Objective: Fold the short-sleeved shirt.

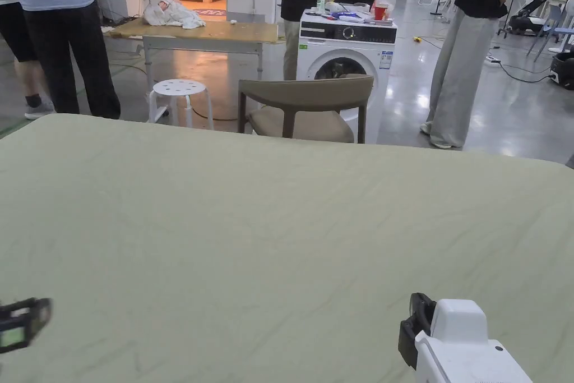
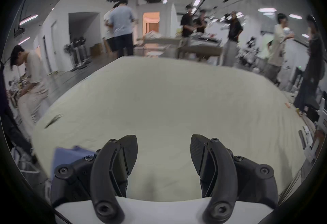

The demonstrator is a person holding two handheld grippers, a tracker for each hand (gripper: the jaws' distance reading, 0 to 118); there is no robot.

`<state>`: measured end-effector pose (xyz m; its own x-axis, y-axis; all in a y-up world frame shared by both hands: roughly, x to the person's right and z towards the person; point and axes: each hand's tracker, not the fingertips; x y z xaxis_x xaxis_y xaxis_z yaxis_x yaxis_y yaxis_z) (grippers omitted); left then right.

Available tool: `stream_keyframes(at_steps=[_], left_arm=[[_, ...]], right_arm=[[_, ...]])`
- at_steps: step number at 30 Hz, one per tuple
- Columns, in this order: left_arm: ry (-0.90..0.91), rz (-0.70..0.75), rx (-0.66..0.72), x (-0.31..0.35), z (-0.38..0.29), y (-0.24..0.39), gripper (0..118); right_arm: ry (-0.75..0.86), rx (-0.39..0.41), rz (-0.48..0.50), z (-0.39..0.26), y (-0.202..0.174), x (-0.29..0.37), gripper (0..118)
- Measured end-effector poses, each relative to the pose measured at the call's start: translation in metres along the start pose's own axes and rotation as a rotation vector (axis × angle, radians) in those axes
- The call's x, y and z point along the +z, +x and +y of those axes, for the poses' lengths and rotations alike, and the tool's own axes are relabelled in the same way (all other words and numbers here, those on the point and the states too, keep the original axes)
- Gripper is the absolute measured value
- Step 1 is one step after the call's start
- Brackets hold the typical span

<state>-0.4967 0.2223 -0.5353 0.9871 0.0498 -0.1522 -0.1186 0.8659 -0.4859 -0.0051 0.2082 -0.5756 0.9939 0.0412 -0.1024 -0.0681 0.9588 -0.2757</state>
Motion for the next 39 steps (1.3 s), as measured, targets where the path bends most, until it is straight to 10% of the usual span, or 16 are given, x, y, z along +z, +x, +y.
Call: stream_keyframes(at_steps=[6, 16, 39], left_arm=[[0.239, -0.044, -0.1, -0.017, 0.0, 0.111, 60], [0.399, 0.016, -0.096, -0.02, 0.003, 0.18, 0], [0.396, -0.005, -0.105, -0.009, 0.002, 0.181, 0]], right_arm=[[0.039, -0.017, -0.021, 0.015, -0.002, -0.006, 0], [0.095, -0.029, -0.05, 0.025, -0.002, -0.005, 0], [0.099, -0.046, -0.046, 0.016, -0.003, -0.004, 0]])
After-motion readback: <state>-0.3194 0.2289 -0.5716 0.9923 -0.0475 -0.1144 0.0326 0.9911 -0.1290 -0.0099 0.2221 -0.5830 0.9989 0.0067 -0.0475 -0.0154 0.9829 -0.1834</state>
